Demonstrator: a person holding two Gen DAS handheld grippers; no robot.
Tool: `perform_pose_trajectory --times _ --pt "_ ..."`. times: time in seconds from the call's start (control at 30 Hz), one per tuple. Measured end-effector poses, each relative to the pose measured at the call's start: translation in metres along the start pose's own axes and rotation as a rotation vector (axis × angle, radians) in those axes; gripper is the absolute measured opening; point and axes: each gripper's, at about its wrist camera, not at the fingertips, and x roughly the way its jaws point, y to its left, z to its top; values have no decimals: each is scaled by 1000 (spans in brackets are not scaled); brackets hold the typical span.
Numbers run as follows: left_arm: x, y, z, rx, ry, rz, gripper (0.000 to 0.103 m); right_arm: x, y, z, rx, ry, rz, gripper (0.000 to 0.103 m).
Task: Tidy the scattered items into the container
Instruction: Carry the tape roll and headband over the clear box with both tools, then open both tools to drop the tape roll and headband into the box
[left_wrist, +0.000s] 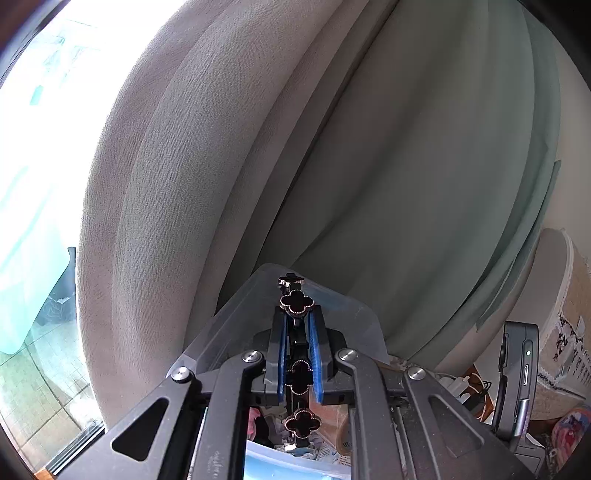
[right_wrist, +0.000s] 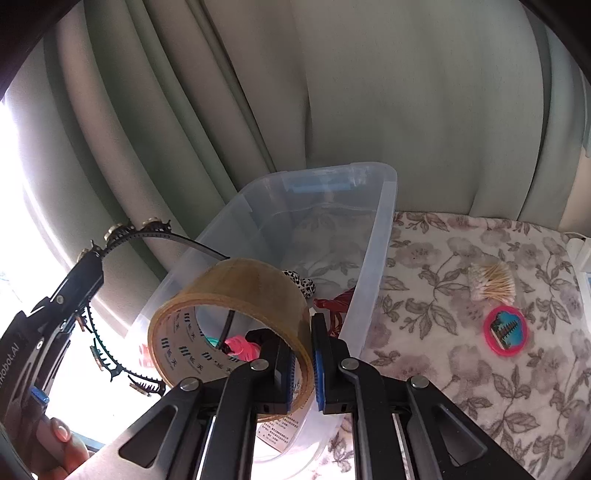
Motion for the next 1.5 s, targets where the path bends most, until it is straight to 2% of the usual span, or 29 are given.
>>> perform_pose_trajectory --times 0.23,0.67,0.77,0.93,1.0,1.1,1.27,1.4,1.5 --pt "34 14 -23 -50 112 46 11 6 -1 5 -9 -14 -10 12" --pt "49 11 -37 -31 152 68 11 17 0 15 -14 -32 -33 15" --pt "50 8 -40 -19 157 67 11 18 2 15 -20 -30 -23 20" --pt "50 6 -42 -27 166 56 11 16 5 15 -31 -32 -18 36" --pt "50 5 -43 -26 170 56 12 15 7 15 -35 -33 -18 38" --pt "48 1 -45 -26 178 50 17 12 8 15 -36 -36 -19 40" --pt "43 -6 -48 -24 177 41 34 6 8 13 -39 -40 -22 44" --pt "39 -12 -51 -20 181 39 35 0 9 12 -42 -41 -20 44" --pt "37 -18 -53 -12 189 30 42 -5 11 12 -45 -43 -17 45"
